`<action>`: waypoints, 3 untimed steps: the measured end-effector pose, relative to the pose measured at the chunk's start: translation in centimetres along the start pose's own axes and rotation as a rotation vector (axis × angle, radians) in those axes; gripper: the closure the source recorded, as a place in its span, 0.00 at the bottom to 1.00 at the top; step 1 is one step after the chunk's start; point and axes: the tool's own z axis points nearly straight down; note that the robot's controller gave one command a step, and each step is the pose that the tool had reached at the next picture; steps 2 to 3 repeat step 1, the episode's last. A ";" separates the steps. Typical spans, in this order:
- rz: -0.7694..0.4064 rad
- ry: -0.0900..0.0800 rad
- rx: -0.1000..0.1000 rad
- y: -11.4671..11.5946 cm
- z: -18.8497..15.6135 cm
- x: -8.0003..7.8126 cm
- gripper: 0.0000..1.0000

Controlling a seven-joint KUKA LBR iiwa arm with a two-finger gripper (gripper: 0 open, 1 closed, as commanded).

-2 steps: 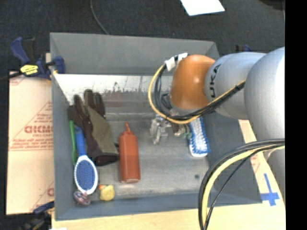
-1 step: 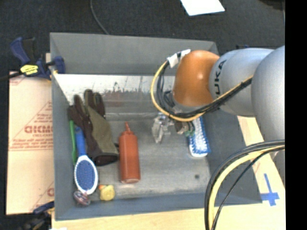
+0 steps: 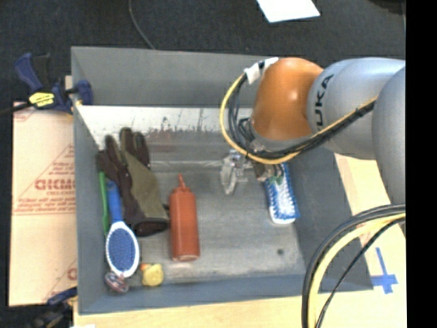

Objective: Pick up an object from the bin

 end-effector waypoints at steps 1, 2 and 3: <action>0.000 -0.001 0.001 -0.1 -0.8 0.0 1.00; 0.000 -0.001 0.001 -0.1 -0.8 0.0 1.00; 0.000 -0.001 0.001 -0.1 -0.8 0.0 1.00</action>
Offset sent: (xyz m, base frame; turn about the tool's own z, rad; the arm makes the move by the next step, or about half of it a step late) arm 0.0005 -0.0003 0.0302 0.0001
